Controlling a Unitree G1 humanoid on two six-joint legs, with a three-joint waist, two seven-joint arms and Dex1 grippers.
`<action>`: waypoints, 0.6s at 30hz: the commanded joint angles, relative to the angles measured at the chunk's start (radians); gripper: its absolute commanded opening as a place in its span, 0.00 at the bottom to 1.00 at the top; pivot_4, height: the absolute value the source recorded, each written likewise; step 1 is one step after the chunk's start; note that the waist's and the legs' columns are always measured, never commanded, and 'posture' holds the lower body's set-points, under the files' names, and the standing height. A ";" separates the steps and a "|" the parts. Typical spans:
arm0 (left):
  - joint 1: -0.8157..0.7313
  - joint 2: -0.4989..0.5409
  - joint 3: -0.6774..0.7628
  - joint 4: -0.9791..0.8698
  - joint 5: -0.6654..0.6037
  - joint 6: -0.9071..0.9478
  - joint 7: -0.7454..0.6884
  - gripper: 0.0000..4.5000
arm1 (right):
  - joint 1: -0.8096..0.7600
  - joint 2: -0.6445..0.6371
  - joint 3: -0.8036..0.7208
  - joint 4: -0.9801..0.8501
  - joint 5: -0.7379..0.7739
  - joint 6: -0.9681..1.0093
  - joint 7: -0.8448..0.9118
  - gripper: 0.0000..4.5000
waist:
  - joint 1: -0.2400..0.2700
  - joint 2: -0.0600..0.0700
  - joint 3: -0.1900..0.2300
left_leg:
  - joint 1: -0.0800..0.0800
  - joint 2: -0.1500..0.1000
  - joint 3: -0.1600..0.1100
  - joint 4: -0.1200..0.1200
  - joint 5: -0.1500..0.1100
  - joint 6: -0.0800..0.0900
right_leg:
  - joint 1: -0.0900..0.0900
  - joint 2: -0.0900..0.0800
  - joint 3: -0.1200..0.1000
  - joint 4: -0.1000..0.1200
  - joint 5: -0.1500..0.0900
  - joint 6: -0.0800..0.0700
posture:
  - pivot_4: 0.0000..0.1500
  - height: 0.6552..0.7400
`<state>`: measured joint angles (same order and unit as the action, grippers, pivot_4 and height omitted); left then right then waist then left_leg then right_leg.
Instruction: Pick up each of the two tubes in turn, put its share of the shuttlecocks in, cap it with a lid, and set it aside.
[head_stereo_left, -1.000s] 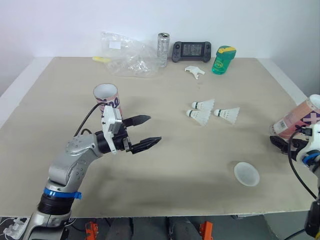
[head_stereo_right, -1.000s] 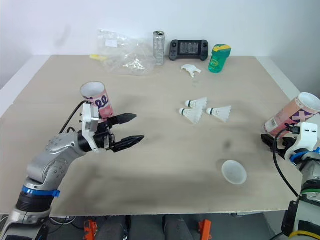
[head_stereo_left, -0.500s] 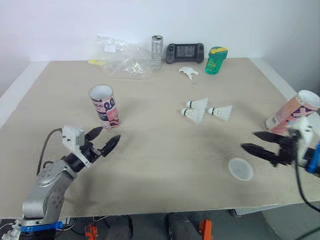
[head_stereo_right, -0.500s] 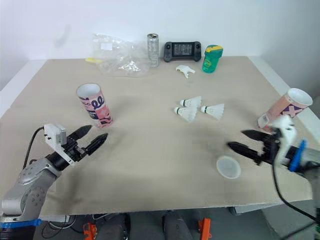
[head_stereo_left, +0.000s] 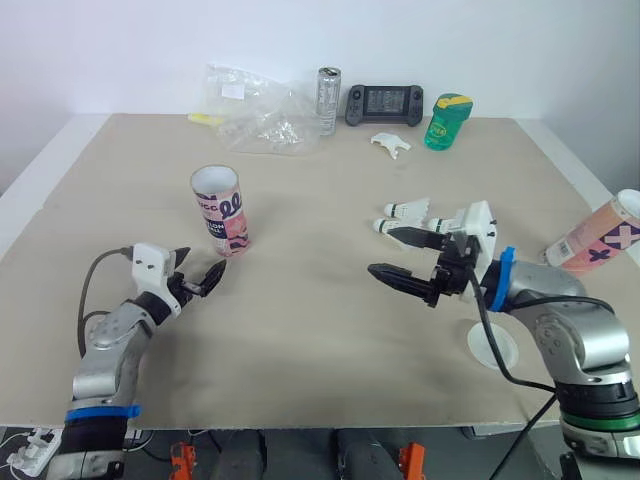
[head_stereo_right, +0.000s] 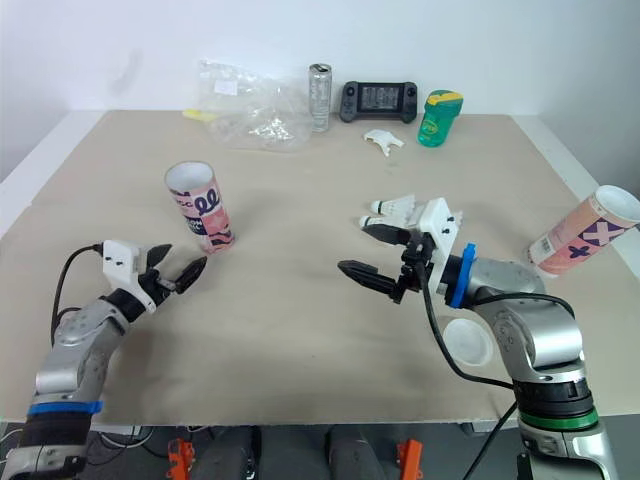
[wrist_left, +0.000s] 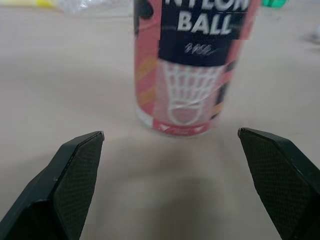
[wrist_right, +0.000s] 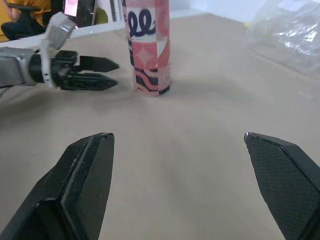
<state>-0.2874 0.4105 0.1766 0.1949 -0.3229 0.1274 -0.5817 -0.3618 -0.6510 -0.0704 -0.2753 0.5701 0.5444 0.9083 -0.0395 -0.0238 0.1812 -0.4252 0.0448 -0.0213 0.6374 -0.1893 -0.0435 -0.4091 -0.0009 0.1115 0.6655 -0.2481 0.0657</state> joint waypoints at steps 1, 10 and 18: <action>-0.071 0.017 -0.027 0.083 0.040 -0.081 -0.049 1.00 | -0.005 0.006 -0.002 -0.064 0.005 -0.019 -0.010 0.99 | -0.001 0.000 0.000 | 0.000 0.000 0.000 0.000 0.000 0.000 | 0.000 0.000 0.000 0.000 0.000 0.000 | 1.00 0.81; -0.331 0.014 -0.087 0.466 0.114 -0.246 -0.172 1.00 | -0.019 0.008 -0.001 -0.138 0.025 0.000 -0.039 0.99 | -0.003 -0.001 0.000 | 0.000 0.000 -0.001 0.001 0.000 0.000 | 0.000 0.001 0.000 0.000 0.001 0.000 | 1.00 0.81; -0.527 -0.045 -0.100 0.771 0.149 -0.359 -0.223 1.00 | -0.018 -0.003 0.007 -0.156 0.013 -0.003 -0.052 0.99 | -0.003 -0.001 0.000 | -0.001 0.000 -0.001 0.000 0.000 0.000 | 0.000 0.000 -0.001 0.000 0.001 0.001 | 1.00 0.81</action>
<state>-0.7851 0.3733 0.0760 0.9488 -0.1749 -0.1921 -0.7766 -0.3668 -0.6437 -0.0501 -0.3905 0.5811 0.5494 0.8634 -0.0429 -0.0249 0.1813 -0.4265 0.0444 -0.0224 0.6378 -0.1891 -0.0431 -0.4092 -0.0006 0.1110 0.6655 -0.2472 0.0666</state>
